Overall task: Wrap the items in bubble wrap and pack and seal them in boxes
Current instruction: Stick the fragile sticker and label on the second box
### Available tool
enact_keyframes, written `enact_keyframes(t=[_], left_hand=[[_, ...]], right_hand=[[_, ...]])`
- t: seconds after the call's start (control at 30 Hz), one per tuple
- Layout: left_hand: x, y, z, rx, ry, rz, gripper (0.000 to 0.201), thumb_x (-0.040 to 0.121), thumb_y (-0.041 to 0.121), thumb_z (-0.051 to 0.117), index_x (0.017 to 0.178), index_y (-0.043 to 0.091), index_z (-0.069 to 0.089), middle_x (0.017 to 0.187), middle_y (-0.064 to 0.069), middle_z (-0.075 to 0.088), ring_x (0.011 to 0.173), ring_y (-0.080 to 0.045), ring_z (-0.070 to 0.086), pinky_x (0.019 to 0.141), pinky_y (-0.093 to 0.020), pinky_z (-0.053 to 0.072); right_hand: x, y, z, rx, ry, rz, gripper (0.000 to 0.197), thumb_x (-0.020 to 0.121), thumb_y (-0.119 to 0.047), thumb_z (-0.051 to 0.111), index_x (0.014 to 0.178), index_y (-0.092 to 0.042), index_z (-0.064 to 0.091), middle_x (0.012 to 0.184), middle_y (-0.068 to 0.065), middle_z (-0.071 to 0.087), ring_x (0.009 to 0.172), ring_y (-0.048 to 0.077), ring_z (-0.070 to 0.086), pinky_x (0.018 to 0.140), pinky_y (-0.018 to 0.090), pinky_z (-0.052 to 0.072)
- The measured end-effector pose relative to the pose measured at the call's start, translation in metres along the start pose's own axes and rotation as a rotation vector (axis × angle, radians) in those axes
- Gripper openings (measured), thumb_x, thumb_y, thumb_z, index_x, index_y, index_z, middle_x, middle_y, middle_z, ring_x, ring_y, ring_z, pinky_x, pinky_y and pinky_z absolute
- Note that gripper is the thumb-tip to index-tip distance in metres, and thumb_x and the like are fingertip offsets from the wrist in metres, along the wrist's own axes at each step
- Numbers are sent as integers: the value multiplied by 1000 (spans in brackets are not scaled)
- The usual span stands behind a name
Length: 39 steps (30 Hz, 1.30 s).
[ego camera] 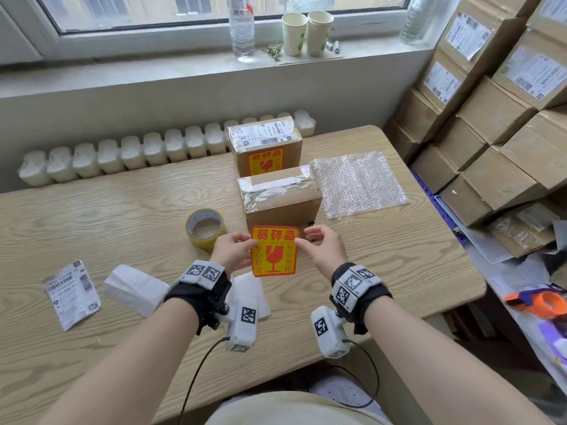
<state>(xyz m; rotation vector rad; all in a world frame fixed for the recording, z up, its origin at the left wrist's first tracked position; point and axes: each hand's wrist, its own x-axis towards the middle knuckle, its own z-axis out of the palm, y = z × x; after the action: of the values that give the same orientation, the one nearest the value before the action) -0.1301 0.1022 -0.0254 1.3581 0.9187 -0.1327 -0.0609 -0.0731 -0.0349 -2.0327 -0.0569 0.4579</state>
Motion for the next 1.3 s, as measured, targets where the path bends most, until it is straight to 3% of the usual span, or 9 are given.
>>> enact_keyframes(t=[0.13, 0.3, 0.4, 0.5, 0.6, 0.7, 0.8, 1.17, 1.3], left_hand=[[5, -1, 7, -2, -31, 32, 7, 90, 1, 58, 86, 5, 54, 83, -12, 66, 71, -18, 64, 50, -19, 54], [16, -8, 16, 37, -45, 105, 20, 85, -6, 61, 87, 12, 54, 84, -16, 67, 79, -27, 66, 66, -31, 59], [23, -10, 22, 114, 26, 163, 26, 84, -3, 64, 88, 20, 54, 93, -25, 68, 87, -36, 68, 80, -46, 56], [32, -16, 25, 167, 164, 198, 21, 83, 12, 70, 73, 25, 56, 88, -19, 70, 85, -35, 69, 79, -50, 56], [37, -19, 30, 174, 285, 210, 18, 79, 19, 75, 70, 25, 60, 78, -7, 67, 75, -23, 64, 78, -41, 56], [40, -18, 38, 168, 416, 243, 12, 76, 22, 78, 77, 15, 68, 69, 0, 62, 63, -11, 55, 66, -25, 48], [46, -17, 42, 157, 472, 256, 14, 74, 26, 79, 77, 17, 69, 71, -2, 65, 65, -11, 57, 69, -24, 48], [60, -15, 52, 144, 498, 209, 19, 74, 35, 77, 76, 16, 74, 75, 0, 72, 74, -15, 66, 76, -27, 50], [61, -14, 55, 97, 509, 210, 16, 75, 34, 77, 70, 20, 72, 71, 3, 71, 66, -11, 62, 69, -23, 49]], right_hand=[[17, 5, -7, 51, -58, 5, 19, 76, -20, 78, 88, -17, 64, 88, 1, 65, 85, 15, 60, 79, 36, 55], [37, 9, -8, 76, -68, -27, 20, 79, -9, 75, 70, -20, 61, 70, -4, 61, 66, 8, 55, 62, 20, 48], [51, 15, -5, 67, -83, -20, 20, 79, -12, 75, 69, -22, 61, 71, -2, 63, 68, 14, 59, 67, 30, 53], [62, 16, -2, 51, -86, -22, 19, 77, -13, 77, 68, -22, 64, 74, 2, 67, 72, 18, 63, 73, 36, 56], [68, 16, 3, 37, -42, -47, 11, 78, -13, 76, 72, -18, 67, 75, 1, 67, 73, 13, 62, 71, 25, 51], [73, 15, 5, 52, -4, -29, 5, 78, -15, 76, 77, -16, 71, 73, -2, 66, 69, 8, 60, 63, 10, 45], [78, 15, 8, 61, 21, -10, 7, 78, -19, 77, 81, -13, 73, 70, -5, 64, 65, 5, 57, 58, 3, 40], [92, 14, 5, -7, 65, 28, 19, 79, -28, 75, 87, -10, 75, 73, -4, 66, 71, 9, 60, 71, 18, 45], [92, 14, 6, 12, 100, -1, 16, 78, -27, 76, 83, -12, 76, 70, -4, 67, 67, 9, 61, 71, 22, 49]])
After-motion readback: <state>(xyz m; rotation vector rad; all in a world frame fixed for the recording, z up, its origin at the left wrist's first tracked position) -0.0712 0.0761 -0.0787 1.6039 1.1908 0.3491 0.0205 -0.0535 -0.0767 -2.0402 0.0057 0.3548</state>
